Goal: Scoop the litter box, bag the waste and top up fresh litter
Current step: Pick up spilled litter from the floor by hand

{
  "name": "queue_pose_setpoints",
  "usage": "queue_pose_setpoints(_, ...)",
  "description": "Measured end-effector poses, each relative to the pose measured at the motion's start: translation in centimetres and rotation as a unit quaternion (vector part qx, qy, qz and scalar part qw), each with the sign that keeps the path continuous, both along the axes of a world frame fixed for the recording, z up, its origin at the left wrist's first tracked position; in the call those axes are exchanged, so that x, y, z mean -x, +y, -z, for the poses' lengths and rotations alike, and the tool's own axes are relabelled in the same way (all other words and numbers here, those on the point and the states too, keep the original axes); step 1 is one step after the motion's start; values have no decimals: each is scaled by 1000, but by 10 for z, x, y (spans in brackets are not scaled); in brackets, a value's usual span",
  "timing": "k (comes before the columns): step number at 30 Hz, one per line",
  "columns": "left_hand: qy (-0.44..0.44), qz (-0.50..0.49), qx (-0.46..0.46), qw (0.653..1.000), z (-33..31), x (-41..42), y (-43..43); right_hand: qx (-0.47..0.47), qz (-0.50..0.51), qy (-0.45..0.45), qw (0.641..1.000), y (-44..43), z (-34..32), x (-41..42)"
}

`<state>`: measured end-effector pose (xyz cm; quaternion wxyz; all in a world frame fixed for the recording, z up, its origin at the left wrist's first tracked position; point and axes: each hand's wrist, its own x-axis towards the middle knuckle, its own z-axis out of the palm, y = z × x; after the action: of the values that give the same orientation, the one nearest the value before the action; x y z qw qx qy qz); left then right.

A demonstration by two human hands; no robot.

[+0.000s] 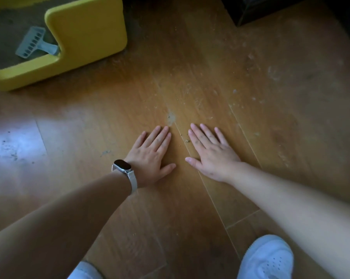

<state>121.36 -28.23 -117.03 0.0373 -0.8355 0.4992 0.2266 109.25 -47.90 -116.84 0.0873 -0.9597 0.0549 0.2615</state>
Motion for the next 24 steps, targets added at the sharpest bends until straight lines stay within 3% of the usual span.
queue_pose_setpoints(5,33,47,42,997,10,15,-9,-10,5,-36,999,11,2,7)
queue_pose_setpoints(12,7,-65,42,997,3,-29,-19,2,23,-29,999,-5,2,43)
queue_pose_setpoints(24,-3,128,18,992,3,-35,-18,-20,5,-65,998,31,5,18)
